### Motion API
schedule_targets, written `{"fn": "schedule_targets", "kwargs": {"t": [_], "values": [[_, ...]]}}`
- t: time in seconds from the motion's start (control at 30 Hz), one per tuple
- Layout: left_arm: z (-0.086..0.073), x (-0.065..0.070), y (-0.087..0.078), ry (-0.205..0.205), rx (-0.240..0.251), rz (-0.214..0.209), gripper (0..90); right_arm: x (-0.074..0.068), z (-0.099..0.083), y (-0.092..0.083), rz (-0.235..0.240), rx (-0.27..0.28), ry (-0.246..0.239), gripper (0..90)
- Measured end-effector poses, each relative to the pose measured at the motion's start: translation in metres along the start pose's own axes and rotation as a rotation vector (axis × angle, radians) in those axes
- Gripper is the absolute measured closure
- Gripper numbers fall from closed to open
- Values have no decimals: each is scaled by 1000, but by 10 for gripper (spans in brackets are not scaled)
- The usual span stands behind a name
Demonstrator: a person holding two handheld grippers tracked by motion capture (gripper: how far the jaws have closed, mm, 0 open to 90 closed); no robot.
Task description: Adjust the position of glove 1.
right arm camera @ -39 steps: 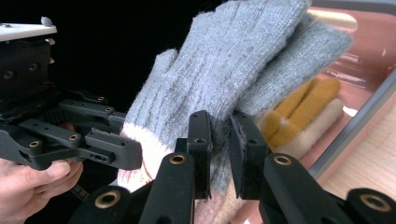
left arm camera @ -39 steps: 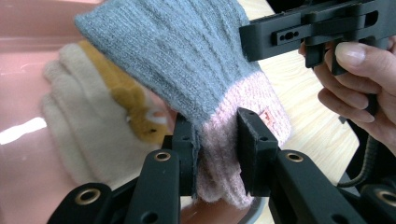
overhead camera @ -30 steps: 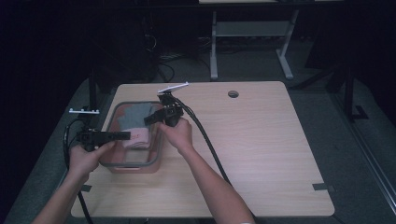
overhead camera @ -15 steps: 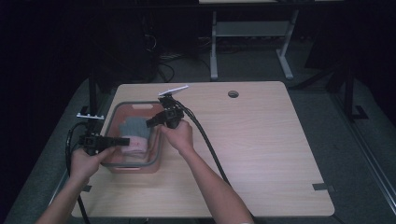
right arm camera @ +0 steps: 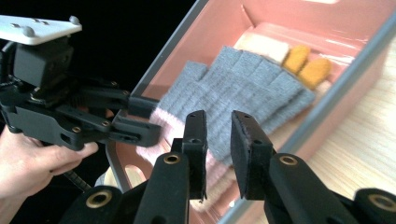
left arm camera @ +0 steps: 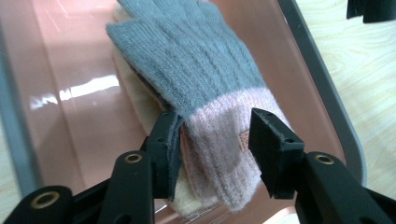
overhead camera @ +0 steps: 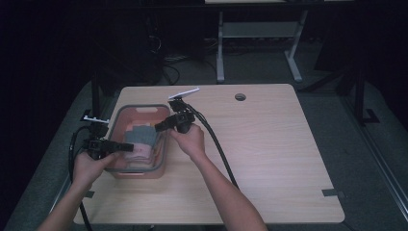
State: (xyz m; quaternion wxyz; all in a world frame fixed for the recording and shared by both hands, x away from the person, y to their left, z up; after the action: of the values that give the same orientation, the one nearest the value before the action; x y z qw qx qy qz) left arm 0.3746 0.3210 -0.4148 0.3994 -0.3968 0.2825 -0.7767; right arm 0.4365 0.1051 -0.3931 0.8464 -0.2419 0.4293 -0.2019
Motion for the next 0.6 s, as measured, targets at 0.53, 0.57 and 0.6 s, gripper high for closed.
{"fn": "schedule_targets", "kwargs": {"t": [0.53,0.57,0.6], "values": [[14,4,-13,-3,50,3,558,10,-3,-26,-9,37,9,691],[14,4,-13,-4,55,-4,557,10,-3,-27,-11,36,7,685],[15,5,-14,-1,59,-6,556,11,-4,-28,-10,36,5,683]]}}
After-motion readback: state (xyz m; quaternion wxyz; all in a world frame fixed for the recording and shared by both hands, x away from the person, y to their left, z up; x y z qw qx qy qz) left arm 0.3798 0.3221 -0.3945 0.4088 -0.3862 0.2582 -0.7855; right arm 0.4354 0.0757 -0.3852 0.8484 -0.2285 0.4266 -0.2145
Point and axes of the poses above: each handheld gripper's, and its own axes: y roughly forward along the jaws, z roughly out of its top, x roughly to its right, the point moved 5 cm from there along y, roughly forward along the jaws, and after that the axes turned 1 degree about y, right-handed, at the moved point
